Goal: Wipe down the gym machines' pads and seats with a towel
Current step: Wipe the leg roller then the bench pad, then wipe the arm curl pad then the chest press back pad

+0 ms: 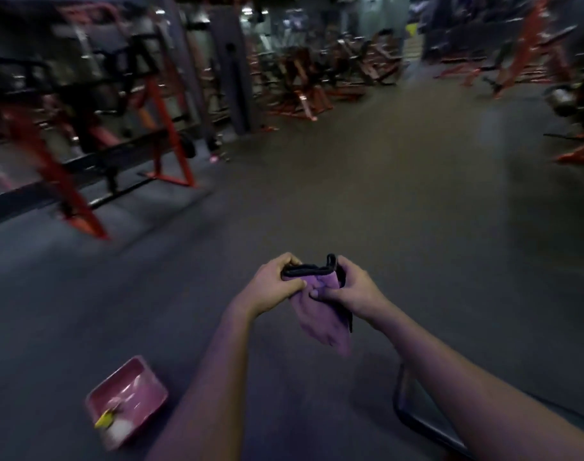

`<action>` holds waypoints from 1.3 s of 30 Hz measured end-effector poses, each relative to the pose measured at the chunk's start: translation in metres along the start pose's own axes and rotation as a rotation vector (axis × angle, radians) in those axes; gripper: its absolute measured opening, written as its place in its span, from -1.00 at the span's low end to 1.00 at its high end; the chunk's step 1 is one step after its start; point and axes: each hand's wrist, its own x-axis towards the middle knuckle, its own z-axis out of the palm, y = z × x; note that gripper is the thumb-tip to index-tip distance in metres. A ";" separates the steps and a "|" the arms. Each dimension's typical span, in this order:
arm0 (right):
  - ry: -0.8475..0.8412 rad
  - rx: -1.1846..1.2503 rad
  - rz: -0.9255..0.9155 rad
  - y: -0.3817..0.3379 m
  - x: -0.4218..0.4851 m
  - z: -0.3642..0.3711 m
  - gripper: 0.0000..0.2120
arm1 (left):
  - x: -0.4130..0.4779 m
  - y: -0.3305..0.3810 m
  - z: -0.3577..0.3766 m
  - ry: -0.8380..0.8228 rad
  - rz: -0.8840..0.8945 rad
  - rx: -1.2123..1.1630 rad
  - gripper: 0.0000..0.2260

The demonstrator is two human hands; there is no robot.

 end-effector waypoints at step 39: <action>-1.253 0.271 -0.462 -0.412 0.076 1.081 -0.63 | -0.545 -0.499 -0.686 1.177 -0.845 0.175 -0.90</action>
